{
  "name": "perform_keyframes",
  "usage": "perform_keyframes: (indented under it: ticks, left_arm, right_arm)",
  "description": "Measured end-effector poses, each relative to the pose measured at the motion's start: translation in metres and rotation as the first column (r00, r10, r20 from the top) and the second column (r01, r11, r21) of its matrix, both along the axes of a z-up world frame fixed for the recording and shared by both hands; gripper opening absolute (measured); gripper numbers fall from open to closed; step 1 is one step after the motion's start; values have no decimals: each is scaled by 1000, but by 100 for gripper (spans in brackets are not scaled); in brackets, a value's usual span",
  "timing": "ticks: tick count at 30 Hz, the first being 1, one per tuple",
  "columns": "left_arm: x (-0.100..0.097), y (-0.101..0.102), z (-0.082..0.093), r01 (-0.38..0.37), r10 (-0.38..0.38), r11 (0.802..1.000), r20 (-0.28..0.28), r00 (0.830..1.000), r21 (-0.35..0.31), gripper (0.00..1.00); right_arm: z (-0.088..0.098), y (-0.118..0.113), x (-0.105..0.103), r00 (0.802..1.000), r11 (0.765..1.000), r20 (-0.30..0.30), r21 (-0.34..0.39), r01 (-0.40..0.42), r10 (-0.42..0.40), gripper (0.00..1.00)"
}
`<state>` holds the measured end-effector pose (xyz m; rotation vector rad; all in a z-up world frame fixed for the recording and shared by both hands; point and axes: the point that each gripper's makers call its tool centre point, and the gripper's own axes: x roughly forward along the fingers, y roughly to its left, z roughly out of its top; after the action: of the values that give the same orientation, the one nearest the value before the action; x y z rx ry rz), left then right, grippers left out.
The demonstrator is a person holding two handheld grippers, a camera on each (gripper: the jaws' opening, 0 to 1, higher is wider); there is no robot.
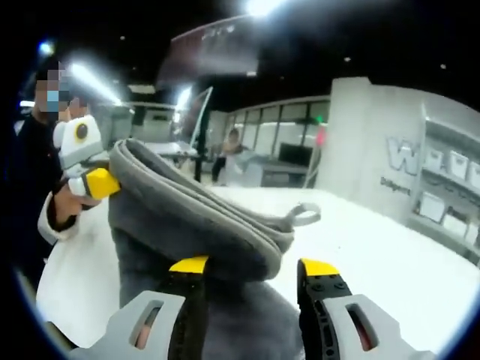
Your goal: Open the folded towel by lifting each exposed corner and separating the folded layers until the towel lies flat within the target outline without major curled edges
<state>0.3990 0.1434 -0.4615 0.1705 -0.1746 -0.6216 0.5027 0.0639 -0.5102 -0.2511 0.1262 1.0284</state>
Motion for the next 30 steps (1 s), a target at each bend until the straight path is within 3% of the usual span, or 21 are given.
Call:
perform_keyframes:
  ticks: [2, 7, 9, 13, 16, 19, 22, 30]
  left_arm:
    - [0, 2, 0, -2, 2, 1000, -3, 1000, 1, 10]
    - [0, 8, 0, -19, 19, 1000, 5, 1000, 1, 11]
    - [0, 10, 0, -22, 22, 1000, 4, 1000, -4, 11]
    - [1, 15, -4, -39, 39, 999, 1, 999, 4, 11]
    - [1, 21, -5, -55, 55, 998, 1, 998, 12, 11]
    - [0, 28, -7, -76, 76, 997, 5, 997, 19, 11]
    - [0, 38, -10, -96, 96, 995, 0, 995, 17, 11]
    - [1, 54, -12, -129, 129, 992, -4, 992, 8, 11]
  right_arm:
    - [1, 4, 2, 1000, 999, -5, 33, -6, 7, 42]
    - [11, 20, -2, 993, 995, 108, 80, -55, 47, 29]
    - [9, 24, -1, 991, 996, 128, 73, -45, 35, 29]
    - [6, 32, 1, 989, 998, 145, 53, -40, 32, 27]
    - [7, 35, 2, 986, 998, 164, 47, -32, 24, 15]
    - [10, 38, 3, 988, 996, 151, 84, -32, 19, 14]
    - [11, 43, 2, 988, 994, 151, 100, -36, 20, 5]
    - [15, 59, -3, 985, 996, 169, 87, -31, 16, 4]
